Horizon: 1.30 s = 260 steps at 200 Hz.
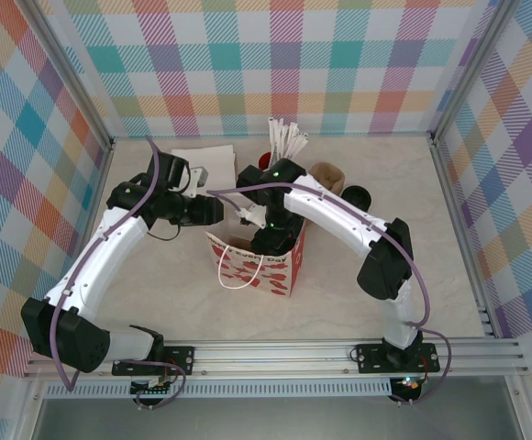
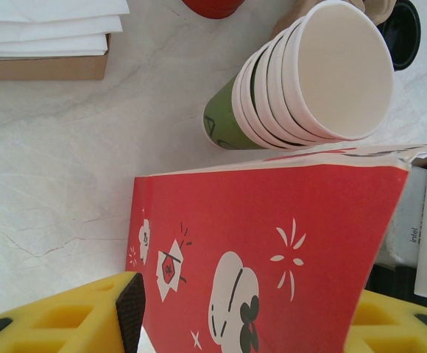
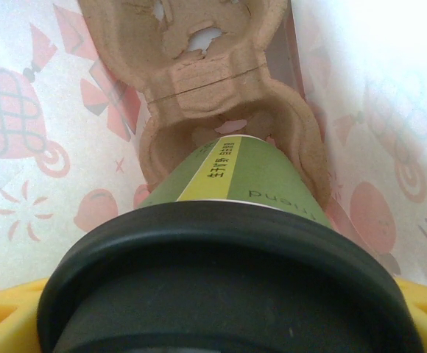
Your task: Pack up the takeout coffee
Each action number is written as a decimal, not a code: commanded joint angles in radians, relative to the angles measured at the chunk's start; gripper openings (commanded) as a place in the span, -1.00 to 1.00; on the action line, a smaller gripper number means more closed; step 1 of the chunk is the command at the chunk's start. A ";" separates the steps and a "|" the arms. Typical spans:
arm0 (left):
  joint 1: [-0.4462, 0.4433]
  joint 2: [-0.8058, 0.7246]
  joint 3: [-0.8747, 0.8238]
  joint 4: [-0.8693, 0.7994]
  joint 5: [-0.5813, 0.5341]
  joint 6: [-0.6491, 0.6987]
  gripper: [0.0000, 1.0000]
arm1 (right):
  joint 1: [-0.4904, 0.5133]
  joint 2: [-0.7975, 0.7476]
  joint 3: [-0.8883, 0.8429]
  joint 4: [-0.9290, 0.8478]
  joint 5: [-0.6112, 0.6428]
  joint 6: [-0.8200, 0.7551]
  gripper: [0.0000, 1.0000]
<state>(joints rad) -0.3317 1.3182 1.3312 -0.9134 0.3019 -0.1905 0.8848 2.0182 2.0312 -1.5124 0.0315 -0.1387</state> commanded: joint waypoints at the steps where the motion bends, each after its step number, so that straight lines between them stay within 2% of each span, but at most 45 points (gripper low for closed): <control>1: -0.004 -0.009 0.014 -0.010 -0.008 -0.006 0.06 | 0.003 0.006 0.018 -0.027 0.009 0.006 0.73; 158: -0.004 -0.005 0.018 -0.015 -0.008 -0.004 0.06 | 0.003 0.003 0.006 0.024 -0.010 0.002 0.73; 260: -0.004 -0.004 0.014 -0.015 -0.012 -0.007 0.06 | -0.013 0.006 -0.083 0.105 -0.019 -0.004 0.74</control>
<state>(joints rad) -0.3317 1.3182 1.3312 -0.9134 0.3016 -0.1905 0.8791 2.0182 1.9747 -1.4273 0.0261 -0.1394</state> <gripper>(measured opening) 0.531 0.872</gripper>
